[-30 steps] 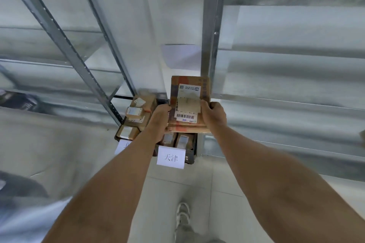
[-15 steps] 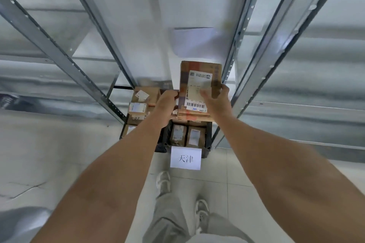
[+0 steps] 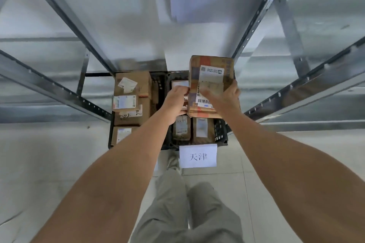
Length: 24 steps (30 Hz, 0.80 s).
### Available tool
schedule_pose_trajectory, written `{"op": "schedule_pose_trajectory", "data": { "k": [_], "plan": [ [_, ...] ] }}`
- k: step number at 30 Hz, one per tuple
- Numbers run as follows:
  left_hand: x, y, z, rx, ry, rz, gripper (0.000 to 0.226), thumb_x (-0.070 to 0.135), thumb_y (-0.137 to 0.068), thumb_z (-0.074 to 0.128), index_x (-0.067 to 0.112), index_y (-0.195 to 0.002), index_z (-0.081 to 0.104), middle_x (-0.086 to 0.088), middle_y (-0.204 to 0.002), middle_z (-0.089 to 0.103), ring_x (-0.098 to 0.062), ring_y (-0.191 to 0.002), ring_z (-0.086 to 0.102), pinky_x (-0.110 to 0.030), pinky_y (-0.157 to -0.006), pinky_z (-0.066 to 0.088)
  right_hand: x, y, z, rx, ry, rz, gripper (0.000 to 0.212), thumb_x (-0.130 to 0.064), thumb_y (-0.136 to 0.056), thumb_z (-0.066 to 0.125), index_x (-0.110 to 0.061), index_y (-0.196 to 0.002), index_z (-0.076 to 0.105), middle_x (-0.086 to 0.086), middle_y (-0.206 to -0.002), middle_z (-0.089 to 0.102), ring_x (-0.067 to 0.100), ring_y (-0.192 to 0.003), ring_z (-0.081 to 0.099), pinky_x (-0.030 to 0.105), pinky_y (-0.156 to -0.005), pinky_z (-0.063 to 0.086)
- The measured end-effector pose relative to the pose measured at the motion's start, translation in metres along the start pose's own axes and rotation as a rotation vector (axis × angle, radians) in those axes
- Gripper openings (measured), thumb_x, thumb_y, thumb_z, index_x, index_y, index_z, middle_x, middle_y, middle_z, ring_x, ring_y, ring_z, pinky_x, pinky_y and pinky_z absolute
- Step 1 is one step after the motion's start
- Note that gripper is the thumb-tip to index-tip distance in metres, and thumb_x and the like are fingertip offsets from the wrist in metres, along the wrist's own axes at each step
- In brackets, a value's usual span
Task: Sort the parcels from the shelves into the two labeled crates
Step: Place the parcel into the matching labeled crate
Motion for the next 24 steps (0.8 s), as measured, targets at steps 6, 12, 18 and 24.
{"op": "schedule_pose_trajectory", "data": {
  "k": [6, 12, 18, 24],
  "plan": [
    [-0.111, -0.119, -0.010, -0.013, 0.004, 0.001, 0.027, 0.024, -0.103, 0.040, 0.015, -0.111, 0.064, 0.001, -0.098, 0.069, -0.023, -0.101, 0.068, -0.038, -0.075, 0.056, 0.110, -0.079, 0.113, -0.028, 0.118, 0.084, 0.148, -0.073, -0.064, 0.077, -0.007, -0.156, -0.018, 0.020, -0.163, 0.005, 0.039, -0.152, 0.006, 0.053, -0.121, 0.016],
    [-0.227, -0.231, -0.030, -0.021, -0.106, -0.056, 0.022, 0.020, -0.104, 0.044, 0.017, -0.108, 0.066, -0.004, -0.096, 0.073, -0.022, -0.098, 0.069, -0.048, -0.091, 0.056, 0.218, -0.141, 0.216, -0.092, 0.216, 0.133, 0.146, -0.081, -0.061, 0.073, -0.016, -0.157, -0.016, 0.024, -0.161, 0.011, 0.044, -0.147, 0.017, 0.058, -0.116, 0.026],
    [-0.284, -0.274, -0.024, -0.042, -0.155, -0.066, 0.023, 0.019, -0.105, 0.046, 0.012, -0.116, 0.064, -0.006, -0.107, 0.069, -0.019, -0.093, 0.066, -0.033, -0.067, 0.054, 0.266, -0.164, 0.252, -0.079, 0.346, 0.145, 0.156, -0.086, -0.053, 0.073, -0.012, -0.156, -0.018, 0.021, -0.163, -0.001, 0.044, -0.150, 0.007, 0.060, -0.117, 0.022],
    [-0.300, -0.290, -0.022, -0.036, -0.185, -0.023, 0.020, 0.013, -0.103, 0.047, 0.017, -0.103, 0.066, -0.006, -0.110, 0.070, -0.018, -0.097, 0.066, -0.032, -0.071, 0.053, 0.277, -0.166, 0.262, -0.063, 0.423, 0.105, 0.163, -0.088, -0.051, 0.071, -0.008, -0.152, -0.029, 0.022, -0.164, -0.003, 0.043, -0.150, 0.006, 0.062, -0.115, 0.021]
  ]
}}
Point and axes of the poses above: each hand's wrist, its own y-axis away from the middle knuckle, its own z-axis out of the palm, x = y × z, the point moved 10 cm from there along -y, towards the middle knuckle
